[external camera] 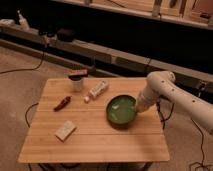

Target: Drag the ceramic bowl in a circle

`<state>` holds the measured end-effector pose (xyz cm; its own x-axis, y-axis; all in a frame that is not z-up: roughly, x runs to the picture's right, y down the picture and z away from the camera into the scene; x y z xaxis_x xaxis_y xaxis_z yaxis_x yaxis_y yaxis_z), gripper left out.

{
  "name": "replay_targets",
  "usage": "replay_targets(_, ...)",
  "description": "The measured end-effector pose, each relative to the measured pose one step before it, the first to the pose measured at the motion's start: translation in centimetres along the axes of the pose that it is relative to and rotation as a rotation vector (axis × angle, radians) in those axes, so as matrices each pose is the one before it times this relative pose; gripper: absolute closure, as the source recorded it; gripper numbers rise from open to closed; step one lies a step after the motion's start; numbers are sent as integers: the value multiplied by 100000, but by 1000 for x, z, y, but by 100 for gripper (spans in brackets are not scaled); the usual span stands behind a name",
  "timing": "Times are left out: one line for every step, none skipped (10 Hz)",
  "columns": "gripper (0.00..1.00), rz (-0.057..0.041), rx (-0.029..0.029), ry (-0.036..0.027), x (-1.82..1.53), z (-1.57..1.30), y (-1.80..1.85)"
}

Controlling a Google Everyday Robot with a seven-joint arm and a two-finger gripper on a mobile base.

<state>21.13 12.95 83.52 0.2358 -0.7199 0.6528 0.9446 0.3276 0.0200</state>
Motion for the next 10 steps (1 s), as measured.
replay_targets(100,-836,-564,1563,-130,-90,-230)
replay_targets(100,-1669,-535,2042,-406,-134,-664)
replay_targets(100,-1782,-83,1519,-515,-158,-884)
replay_targets(100,-1578,94,916,-420,-172,-771)
replay_targets(100,-1785,168,805,-592,-213,-793)
replay_targets(100,-1826,104,179,-873,-13,-716)
replay_targets(100,-1432,66,-443,-839,141,-495)
replay_targets(100,-1666,175,-1162,-1322,231,-439)
replay_targets(100,-869,129,-1268,-1159,141,-59)
replay_targets(100,-882,567,-1619,-1281,82,94)
